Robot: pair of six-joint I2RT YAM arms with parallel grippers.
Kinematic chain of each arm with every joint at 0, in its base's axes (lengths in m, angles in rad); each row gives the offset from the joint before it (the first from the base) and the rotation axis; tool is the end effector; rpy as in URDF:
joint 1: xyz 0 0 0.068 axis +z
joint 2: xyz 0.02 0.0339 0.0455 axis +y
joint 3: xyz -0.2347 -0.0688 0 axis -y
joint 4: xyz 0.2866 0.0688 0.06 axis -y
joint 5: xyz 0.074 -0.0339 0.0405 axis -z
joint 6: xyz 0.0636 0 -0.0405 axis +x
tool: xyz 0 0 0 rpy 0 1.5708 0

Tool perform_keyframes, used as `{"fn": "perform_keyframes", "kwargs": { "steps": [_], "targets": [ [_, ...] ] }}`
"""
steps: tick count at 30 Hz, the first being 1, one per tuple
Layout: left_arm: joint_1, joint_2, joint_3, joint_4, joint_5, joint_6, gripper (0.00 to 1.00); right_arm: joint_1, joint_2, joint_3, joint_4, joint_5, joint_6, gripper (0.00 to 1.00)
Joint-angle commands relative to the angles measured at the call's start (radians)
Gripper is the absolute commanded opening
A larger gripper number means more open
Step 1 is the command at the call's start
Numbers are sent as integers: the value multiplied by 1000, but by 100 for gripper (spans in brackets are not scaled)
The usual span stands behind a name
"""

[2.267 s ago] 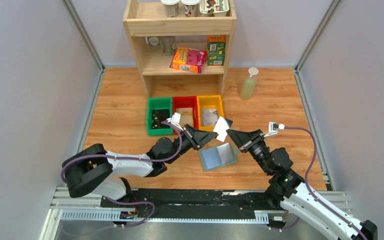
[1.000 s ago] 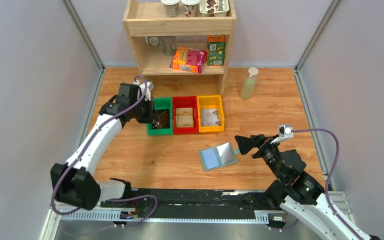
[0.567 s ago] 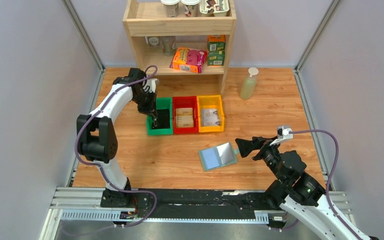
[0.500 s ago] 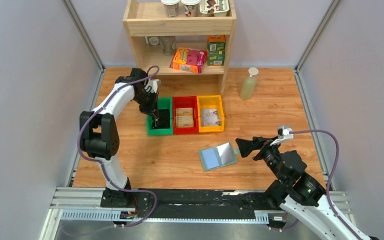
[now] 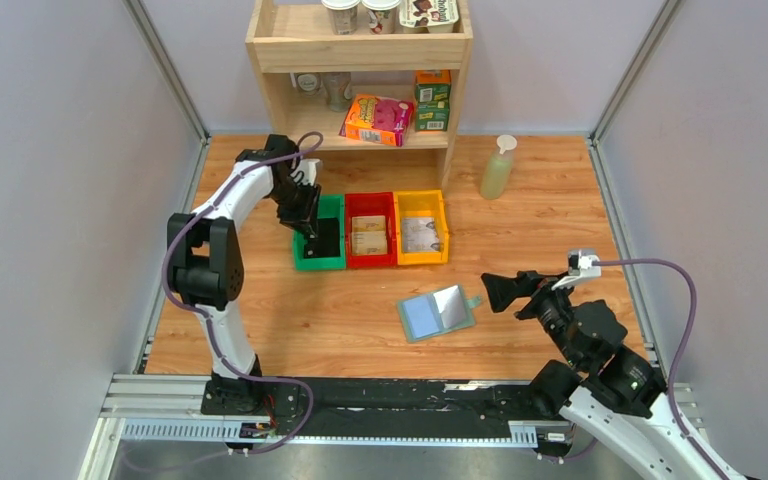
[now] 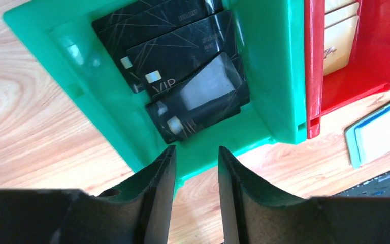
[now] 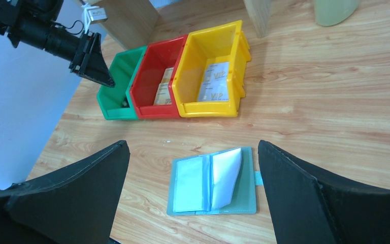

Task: Take the credit cards out of the card holder
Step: Place the credit card in the storage box, then reset both arms

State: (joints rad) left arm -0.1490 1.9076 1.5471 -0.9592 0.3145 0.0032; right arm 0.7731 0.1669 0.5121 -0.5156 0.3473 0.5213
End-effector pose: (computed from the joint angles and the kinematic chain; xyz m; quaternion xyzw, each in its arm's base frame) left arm 0.4127 -0.0819 0.1598 0.0941 0.9756 -0.1640 0.1120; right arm 0.1367 0.1031 0.2832 0.0159 0.7612 0.2773 0.5860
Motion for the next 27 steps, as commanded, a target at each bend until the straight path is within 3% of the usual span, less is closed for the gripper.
{"fn": "perform_keyframes", "kwargs": {
  "steps": [1,10,17,27],
  "targets": [
    [-12,-100,41,10,-67,3,45,3,20,101,-78,110,-44,100],
    [-70,-281,-8,39,-137,-48,52,3,23,246,-250,283,-64,100],
    [-78,-585,-171,131,-215,-100,58,3,26,342,-353,395,-86,100],
    [-78,-1031,-469,234,-405,-198,67,3,-52,355,-362,538,-165,100]
  ]
}}
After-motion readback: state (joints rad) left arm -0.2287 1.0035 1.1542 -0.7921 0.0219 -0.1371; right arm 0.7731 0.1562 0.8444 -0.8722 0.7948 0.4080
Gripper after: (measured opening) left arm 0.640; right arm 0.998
